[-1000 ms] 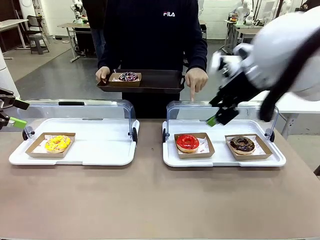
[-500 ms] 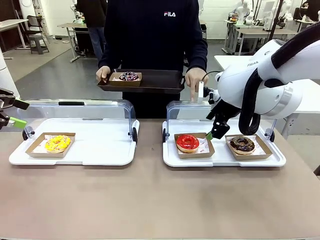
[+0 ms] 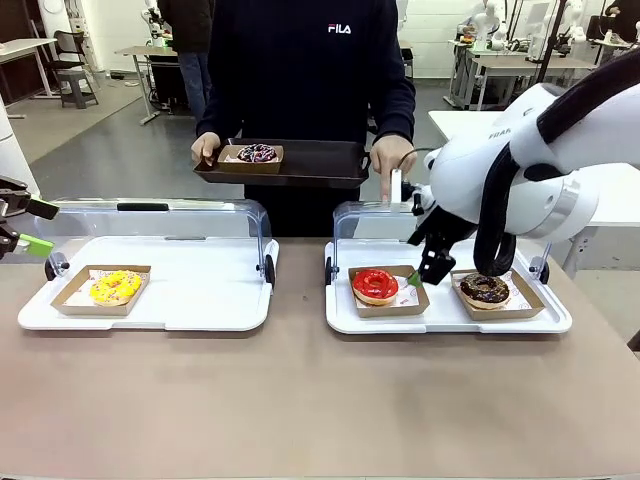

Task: Provide the desired donut to the person.
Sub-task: Pick up and lift the Paper togo box containing the Donut pointed at by the person.

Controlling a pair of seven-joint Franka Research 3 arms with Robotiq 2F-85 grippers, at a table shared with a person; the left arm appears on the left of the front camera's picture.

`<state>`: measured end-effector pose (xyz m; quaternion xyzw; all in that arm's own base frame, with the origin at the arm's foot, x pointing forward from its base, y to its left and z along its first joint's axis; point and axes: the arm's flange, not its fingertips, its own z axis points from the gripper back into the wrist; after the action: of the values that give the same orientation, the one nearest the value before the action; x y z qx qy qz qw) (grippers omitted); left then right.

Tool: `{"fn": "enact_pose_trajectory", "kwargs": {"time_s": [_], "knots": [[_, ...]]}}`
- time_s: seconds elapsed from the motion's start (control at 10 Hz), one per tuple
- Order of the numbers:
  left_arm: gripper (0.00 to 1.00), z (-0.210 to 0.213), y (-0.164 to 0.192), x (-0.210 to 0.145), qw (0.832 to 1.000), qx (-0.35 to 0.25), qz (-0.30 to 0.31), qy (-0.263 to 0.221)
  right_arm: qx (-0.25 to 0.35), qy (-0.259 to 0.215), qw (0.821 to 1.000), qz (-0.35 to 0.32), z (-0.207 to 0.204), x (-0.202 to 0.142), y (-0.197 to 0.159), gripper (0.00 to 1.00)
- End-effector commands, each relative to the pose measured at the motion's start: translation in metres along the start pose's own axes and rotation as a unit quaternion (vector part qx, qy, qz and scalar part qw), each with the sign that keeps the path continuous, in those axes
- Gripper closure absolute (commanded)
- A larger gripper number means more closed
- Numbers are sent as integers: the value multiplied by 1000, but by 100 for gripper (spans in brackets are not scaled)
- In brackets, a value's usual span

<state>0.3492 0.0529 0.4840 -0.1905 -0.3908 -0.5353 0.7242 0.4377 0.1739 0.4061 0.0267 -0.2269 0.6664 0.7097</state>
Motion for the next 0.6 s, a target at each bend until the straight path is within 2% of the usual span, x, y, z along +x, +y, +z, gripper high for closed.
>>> {"fn": "enact_pose_trajectory", "kwargs": {"time_s": [0.0, 0.2, 0.5], "knots": [[0, 1, 1, -2, 1000, -1, 1, -8, 16, 8, 999, 27, -29, -2, 18, 0], [0, 1, 1, -2, 1000, -1, 1, -8, 35, 53, 997, 39, -56, -5, 18, 0], [0, 1, 1, -2, 1000, -1, 1, -8, 48, 66, 995, 56, -64, -14, 10, 0]]}}
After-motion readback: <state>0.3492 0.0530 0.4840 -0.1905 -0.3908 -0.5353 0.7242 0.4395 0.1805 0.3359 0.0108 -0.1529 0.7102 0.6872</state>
